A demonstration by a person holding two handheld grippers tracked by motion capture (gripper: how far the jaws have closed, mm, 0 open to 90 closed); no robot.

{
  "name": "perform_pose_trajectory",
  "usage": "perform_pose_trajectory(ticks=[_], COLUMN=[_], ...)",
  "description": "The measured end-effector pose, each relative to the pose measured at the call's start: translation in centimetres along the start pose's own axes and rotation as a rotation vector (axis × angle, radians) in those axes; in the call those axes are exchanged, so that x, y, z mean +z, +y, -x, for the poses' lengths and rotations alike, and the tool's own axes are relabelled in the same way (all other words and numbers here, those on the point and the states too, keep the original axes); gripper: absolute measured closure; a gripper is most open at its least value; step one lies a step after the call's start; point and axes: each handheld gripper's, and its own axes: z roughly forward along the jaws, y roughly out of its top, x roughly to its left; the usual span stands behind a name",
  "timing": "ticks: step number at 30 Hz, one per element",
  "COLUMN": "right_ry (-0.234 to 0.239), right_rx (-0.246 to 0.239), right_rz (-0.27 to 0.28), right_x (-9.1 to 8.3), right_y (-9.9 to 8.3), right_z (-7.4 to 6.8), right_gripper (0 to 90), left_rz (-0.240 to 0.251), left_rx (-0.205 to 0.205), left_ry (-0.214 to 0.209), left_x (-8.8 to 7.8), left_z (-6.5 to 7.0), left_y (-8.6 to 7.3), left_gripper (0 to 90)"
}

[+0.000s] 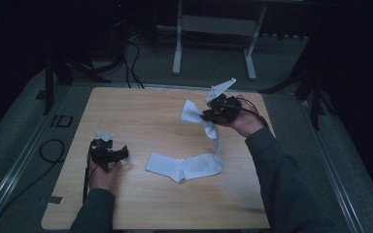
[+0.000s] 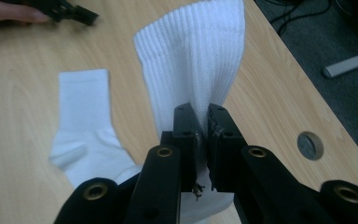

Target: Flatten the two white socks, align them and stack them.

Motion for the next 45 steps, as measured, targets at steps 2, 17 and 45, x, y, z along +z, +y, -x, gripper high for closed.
perform_pose_trajectory(ticks=[2, 17, 45], right_ry=[0.021, 0.081, 0.142], right_rx=[-0.007, -0.072, -0.018], right_rz=[0.014, 0.008, -0.008], right_x=[-0.3, -0.4, 6.9], right_y=[0.1, -1.0, -2.5], right_z=[-0.5, -4.6, -8.1], right_gripper=[82.6, 82.4, 82.0], left_rz=[0.000, 0.001, -0.001], left_rx=[0.000, 0.000, 0.002], left_ry=[0.000, 0.000, -0.001], left_x=[0.0, 0.0, 0.0], left_z=[0.0, 0.0, 0.0], left_y=[0.0, 0.0, 0.0], left_gripper=[14.3, 14.3, 14.3])
